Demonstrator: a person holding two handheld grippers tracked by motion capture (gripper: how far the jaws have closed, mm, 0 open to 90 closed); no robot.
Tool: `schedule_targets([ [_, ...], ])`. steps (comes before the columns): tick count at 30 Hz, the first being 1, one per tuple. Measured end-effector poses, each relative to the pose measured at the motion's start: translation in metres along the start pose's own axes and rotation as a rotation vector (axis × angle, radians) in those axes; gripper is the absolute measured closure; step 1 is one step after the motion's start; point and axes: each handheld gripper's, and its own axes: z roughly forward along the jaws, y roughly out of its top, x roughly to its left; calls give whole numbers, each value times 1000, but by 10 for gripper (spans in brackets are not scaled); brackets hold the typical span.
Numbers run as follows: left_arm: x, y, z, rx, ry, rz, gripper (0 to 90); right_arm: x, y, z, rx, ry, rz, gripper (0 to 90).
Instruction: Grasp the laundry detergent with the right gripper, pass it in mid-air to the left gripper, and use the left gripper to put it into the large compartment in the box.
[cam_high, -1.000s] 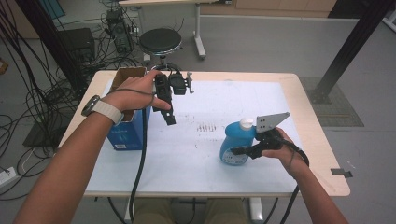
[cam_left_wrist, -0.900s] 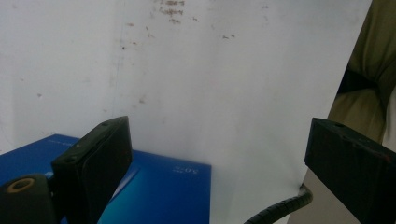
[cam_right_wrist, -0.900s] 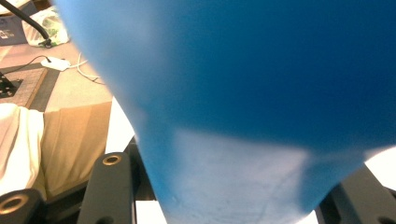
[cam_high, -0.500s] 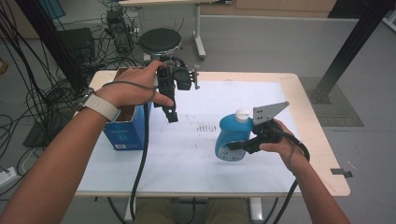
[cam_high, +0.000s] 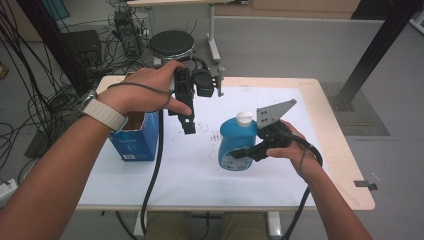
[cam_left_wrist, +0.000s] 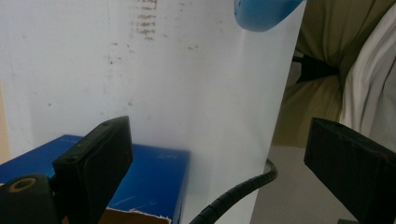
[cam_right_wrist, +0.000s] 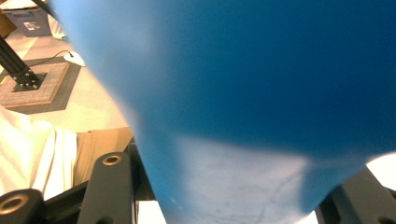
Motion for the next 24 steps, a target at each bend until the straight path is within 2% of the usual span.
schedule_targets([
  [8,-7,7,-10,10,-7,11,79,-3,16,9,17,19,-19,438],
  [24,-11,13,-19,-10,-14,20,78,-5,29,30,39,56,-24,439],
])
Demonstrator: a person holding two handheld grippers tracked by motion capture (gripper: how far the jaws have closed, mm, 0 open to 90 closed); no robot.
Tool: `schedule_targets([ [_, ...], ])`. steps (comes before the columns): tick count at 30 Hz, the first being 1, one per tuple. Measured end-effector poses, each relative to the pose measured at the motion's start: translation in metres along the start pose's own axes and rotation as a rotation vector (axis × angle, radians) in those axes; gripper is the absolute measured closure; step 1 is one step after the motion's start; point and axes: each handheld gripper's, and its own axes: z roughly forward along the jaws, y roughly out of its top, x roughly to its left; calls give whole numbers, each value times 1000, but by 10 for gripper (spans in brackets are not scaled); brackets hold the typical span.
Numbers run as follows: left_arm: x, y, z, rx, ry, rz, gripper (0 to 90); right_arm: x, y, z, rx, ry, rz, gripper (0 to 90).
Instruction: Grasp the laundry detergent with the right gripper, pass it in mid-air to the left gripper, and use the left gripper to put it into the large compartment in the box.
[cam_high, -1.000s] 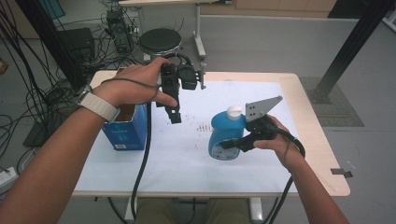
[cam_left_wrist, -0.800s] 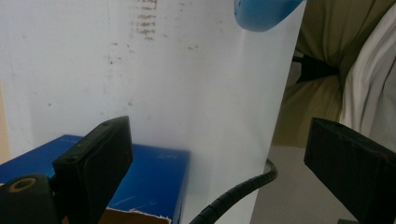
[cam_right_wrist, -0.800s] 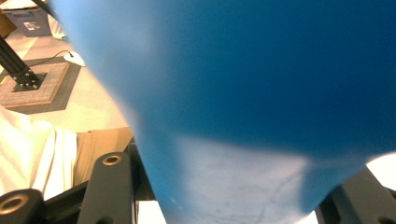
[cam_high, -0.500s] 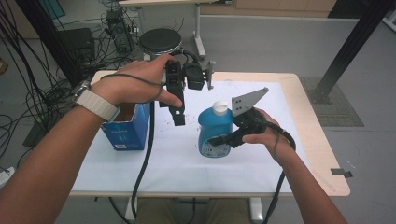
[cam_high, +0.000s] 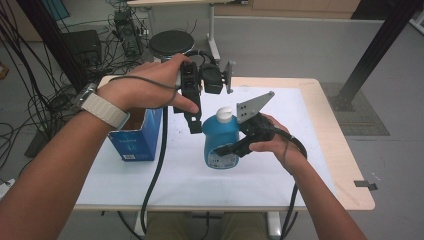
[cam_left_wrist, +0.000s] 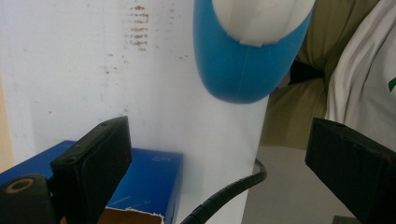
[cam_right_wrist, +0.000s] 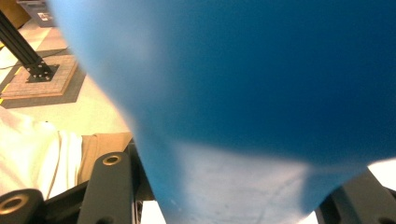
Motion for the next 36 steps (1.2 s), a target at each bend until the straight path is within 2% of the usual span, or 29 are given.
schedule_targets([
  [10,-1,7,3,-24,-23,14,78,-2,5,10,1,16,-7,439],
  [17,-3,14,6,-19,-34,25,78,-2,6,14,0,22,-14,439],
  [36,2,24,12,-29,-50,32,78,-4,3,12,3,16,-13,439],
])
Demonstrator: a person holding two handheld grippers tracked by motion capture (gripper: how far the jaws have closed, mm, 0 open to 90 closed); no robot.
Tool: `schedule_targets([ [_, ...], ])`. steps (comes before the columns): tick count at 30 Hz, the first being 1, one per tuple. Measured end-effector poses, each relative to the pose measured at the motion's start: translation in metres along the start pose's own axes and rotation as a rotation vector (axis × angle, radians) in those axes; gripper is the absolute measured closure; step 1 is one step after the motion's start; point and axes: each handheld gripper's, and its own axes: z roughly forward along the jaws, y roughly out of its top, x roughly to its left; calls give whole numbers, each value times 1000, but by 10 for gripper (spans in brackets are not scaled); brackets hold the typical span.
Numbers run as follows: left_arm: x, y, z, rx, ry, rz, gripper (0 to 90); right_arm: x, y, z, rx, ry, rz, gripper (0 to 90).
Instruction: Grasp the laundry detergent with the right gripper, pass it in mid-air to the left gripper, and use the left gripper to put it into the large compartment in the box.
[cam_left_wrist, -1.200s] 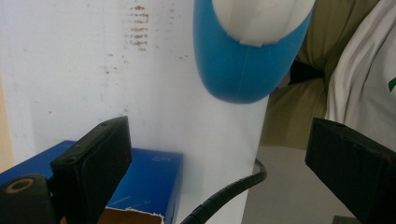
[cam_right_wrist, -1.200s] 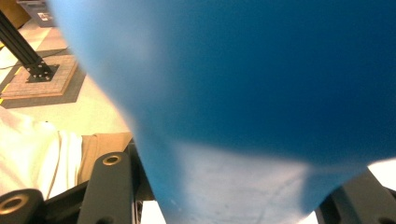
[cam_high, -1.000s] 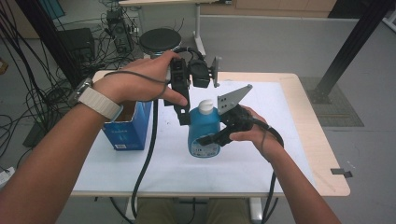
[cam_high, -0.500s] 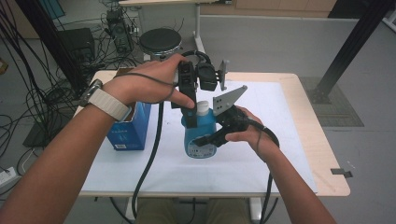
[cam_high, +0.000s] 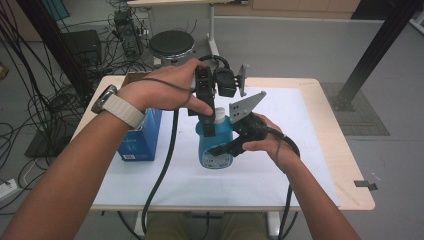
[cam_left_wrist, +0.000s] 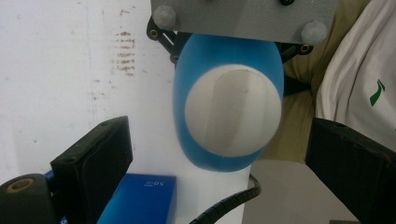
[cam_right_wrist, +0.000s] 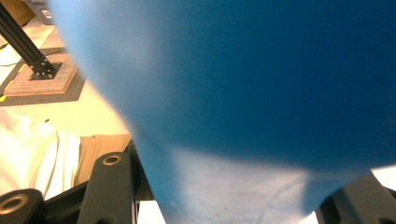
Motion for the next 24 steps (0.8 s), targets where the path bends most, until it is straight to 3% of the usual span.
schedule_targets([
  [24,2,3,3,-8,-1,6,83,-2,-4,1,2,6,7,438],
])
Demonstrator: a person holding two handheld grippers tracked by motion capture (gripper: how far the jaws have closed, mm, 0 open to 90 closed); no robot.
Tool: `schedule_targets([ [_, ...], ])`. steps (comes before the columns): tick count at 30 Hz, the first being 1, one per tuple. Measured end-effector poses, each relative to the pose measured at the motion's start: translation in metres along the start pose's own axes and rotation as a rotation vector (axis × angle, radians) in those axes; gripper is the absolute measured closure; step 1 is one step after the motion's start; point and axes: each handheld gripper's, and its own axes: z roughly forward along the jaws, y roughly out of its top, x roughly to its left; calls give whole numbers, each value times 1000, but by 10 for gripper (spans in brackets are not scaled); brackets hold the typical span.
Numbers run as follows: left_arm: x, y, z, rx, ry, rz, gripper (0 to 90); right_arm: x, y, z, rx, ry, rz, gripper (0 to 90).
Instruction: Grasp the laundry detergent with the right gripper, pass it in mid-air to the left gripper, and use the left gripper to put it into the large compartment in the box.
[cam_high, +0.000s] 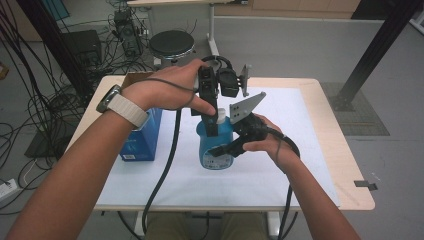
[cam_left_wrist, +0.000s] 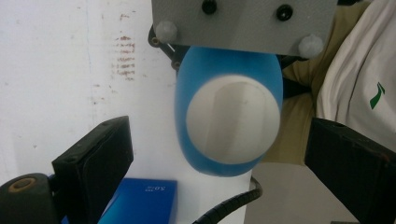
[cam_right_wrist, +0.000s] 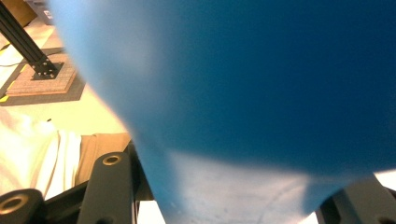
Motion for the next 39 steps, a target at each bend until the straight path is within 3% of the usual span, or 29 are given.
schedule_targets([
  [39,0,-3,1,-4,0,-10,83,-2,0,0,0,3,8,438],
])
